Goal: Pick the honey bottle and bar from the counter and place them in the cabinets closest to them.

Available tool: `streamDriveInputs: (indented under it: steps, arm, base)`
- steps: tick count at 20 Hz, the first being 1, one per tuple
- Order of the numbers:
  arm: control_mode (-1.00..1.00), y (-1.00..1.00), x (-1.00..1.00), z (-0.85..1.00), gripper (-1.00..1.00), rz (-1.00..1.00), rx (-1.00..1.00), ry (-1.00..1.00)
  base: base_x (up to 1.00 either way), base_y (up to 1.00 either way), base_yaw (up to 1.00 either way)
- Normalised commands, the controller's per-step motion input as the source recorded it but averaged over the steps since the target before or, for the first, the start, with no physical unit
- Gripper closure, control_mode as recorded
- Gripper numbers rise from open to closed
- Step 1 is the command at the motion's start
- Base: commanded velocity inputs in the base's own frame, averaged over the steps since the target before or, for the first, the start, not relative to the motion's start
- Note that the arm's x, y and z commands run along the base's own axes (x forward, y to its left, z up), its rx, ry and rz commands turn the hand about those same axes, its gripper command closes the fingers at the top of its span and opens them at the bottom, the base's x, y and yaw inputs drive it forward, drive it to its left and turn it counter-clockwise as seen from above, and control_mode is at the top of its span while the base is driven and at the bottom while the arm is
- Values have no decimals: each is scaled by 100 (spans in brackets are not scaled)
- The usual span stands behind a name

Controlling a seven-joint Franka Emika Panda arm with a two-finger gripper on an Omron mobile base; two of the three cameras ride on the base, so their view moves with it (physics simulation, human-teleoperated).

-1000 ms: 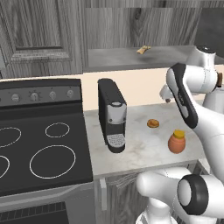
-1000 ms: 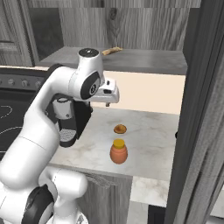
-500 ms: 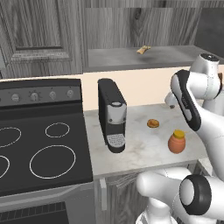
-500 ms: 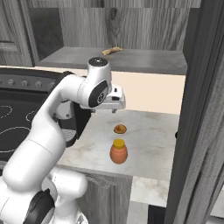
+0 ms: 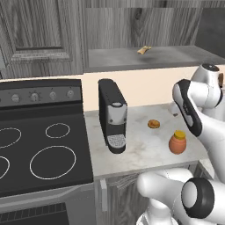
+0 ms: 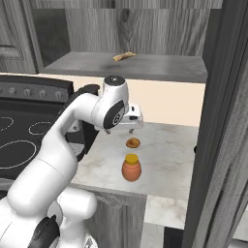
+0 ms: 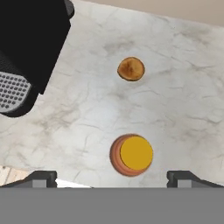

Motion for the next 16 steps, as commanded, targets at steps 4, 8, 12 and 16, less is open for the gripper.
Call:
streamDriveInputs:
  steps: [4, 8, 12, 16]
  arm:
    - [-100, -8, 2, -37, -100, 1, -5, 0]
    - [-100, -8, 4, -39, -100, 1, -5, 0]
    - [-100, -9, 4, -42, -100, 1, -5, 0]
    - [-100, -11, 5, -42, -100, 1, -3, 0]
  base:
    - [0, 0, 0]
    - [0, 0, 0]
    - [0, 0, 0]
    - [0, 0, 0]
